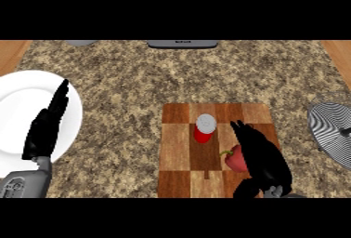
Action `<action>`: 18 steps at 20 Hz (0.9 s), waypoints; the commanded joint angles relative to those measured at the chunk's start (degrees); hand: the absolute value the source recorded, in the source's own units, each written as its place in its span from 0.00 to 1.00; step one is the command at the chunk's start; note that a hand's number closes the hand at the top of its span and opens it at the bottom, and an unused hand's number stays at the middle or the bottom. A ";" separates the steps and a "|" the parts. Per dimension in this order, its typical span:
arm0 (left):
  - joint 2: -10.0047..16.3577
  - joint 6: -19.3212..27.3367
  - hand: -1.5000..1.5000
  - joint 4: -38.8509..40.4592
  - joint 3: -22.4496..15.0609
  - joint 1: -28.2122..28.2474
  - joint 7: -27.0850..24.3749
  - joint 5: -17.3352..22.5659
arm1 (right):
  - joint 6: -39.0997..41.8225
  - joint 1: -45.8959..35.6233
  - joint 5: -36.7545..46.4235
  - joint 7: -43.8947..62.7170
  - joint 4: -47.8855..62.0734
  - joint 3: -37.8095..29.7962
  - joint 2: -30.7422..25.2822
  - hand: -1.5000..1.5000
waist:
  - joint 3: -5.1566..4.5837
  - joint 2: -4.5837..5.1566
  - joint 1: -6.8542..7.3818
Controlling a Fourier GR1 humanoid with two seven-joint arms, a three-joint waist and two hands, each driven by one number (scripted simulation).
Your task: Pick the bell pepper from the cutting board and place it in the tiered basket
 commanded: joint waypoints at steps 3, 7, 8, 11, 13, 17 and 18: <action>-1.19 -0.61 0.50 -5.52 -0.93 -1.19 6.01 -1.97 | -3.19 0.18 2.62 -2.80 6.93 0.27 3.30 0.00 | 0.01 -0.02 0.04; -2.01 -1.67 0.50 -1.74 1.12 0.83 -0.11 -1.68 | -1.95 -1.60 1.24 -7.07 11.07 -3.40 3.21 0.00 | 0.00 0.00 0.03; -0.78 -2.19 0.50 0.16 2.21 -1.39 0.97 -1.33 | 0.41 -3.94 0.84 -5.88 13.51 -2.32 4.70 1.00 | 0.00 0.04 0.06; -1.16 -1.37 0.50 0.24 1.59 -1.37 0.06 -1.95 | 5.53 -3.90 2.25 -7.56 12.00 3.73 2.03 1.00 | -0.01 0.06 0.20; -1.04 -1.58 0.50 1.16 2.59 0.10 -1.88 -1.41 | -0.06 -3.25 6.93 -12.68 13.31 4.95 -1.72 1.00 | -0.01 0.05 0.14; -0.32 -3.44 0.50 7.13 5.61 -2.50 -5.07 -0.71 | 0.82 -0.10 6.48 -12.03 8.76 2.64 0.36 1.00 | -0.02 0.02 -0.20; -3.01 -1.76 0.50 2.09 1.89 -0.94 -1.86 -2.51 | 0.04 -0.77 3.43 -12.89 9.95 -0.24 1.43 1.00 | 0.00 0.00 -0.12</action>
